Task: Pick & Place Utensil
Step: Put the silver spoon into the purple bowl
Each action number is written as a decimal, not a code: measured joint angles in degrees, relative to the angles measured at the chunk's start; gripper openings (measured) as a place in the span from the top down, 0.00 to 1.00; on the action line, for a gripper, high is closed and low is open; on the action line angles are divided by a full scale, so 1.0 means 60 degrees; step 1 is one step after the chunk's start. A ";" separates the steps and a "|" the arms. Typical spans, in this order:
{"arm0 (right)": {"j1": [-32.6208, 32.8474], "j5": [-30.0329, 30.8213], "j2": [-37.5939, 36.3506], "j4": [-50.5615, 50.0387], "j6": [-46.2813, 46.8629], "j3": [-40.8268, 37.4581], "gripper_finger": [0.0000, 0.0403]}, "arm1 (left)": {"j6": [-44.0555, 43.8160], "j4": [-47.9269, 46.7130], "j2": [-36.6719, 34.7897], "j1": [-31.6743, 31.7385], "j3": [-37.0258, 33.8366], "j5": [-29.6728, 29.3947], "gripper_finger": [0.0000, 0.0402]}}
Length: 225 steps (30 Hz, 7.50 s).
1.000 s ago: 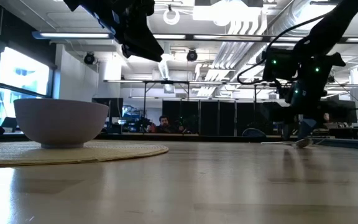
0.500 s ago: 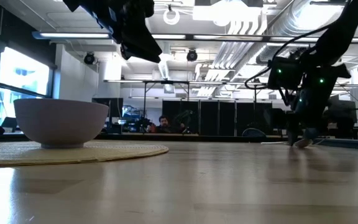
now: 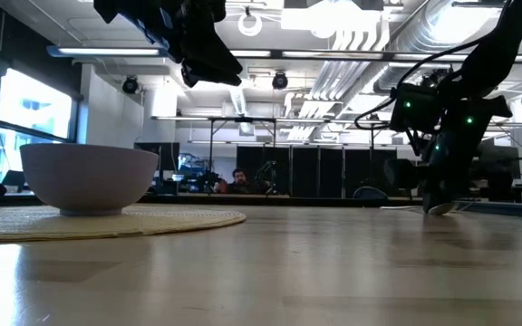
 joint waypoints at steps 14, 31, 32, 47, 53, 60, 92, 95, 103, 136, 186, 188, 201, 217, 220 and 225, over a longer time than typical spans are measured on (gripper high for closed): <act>0.0112 -0.2051 -0.0004 -0.2999 0.0631 0.1350 0.96 | -0.0001 -0.0890 0.0000 -0.0002 0.0000 -0.0495 0.60; 0.4246 0.0951 0.0026 -0.3347 0.0079 0.3140 0.98 | -0.1165 0.2205 0.0000 0.1677 -0.1331 0.0766 0.60; 0.4482 0.1377 0.0056 -0.2947 -0.0277 0.3146 0.97 | -0.1313 0.2641 0.0000 0.1787 -0.1508 0.0766 0.60; 0.5578 0.4132 0.2966 0.5082 -0.6910 0.3169 0.97 | -0.3631 0.4015 0.0000 0.1812 -0.2014 0.0668 0.60; 0.5581 0.4487 0.3465 0.6846 -0.7856 0.3177 0.97 | -0.4424 0.4042 0.0000 0.1812 -0.2014 -0.0539 0.59; 0.5584 0.4060 0.3723 0.7598 -0.9756 0.3177 0.97 | -0.4732 0.4949 0.0373 0.1812 -0.2007 0.0062 0.59; 0.5599 0.3989 0.3723 0.8029 -1.1027 0.3180 0.97 | -0.4641 0.5918 0.1382 0.1717 -0.1912 0.0569 0.61; 0.5599 0.3990 0.3723 0.8023 -1.1023 0.3180 0.97 | -0.4552 0.5857 0.1468 0.1535 -0.1916 0.0190 0.66; 0.5599 0.4021 0.3723 0.8000 -1.1033 0.3180 0.96 | -0.4443 0.5990 0.1461 0.1495 -0.1912 0.0074 0.84; 0.6990 0.3779 0.2514 0.9713 -1.2055 0.3187 0.63 | -0.1980 -0.2386 -0.0887 0.3524 0.0856 0.3334 0.99; 0.6736 0.3204 0.2499 0.8116 -1.0188 0.3180 0.63 | 0.1026 -0.9316 0.0594 0.5688 0.1580 0.4240 0.99; 0.6736 0.3204 0.2499 0.8116 -1.0188 0.3177 0.63 | 0.1098 -0.9251 0.0594 0.5688 0.1555 0.4247 0.99; 0.6739 0.3200 0.2501 0.7917 -1.0080 0.3177 0.63 | 0.1312 -0.8957 0.0594 0.5684 0.1555 0.3769 0.99; 0.6739 0.3204 0.2503 0.7825 -1.0043 0.3177 0.63 | 0.1307 -0.8407 0.0590 0.5660 0.1555 0.3101 0.99; 0.6739 0.3200 0.2503 0.7807 -1.0043 0.3177 0.63 | 0.1325 -0.8415 0.0590 0.5659 0.1555 0.3073 0.99; 0.6739 0.3200 0.2503 0.7787 -1.0043 0.3177 0.63 | 0.1364 -0.8420 0.0590 0.5659 0.1555 0.3054 0.99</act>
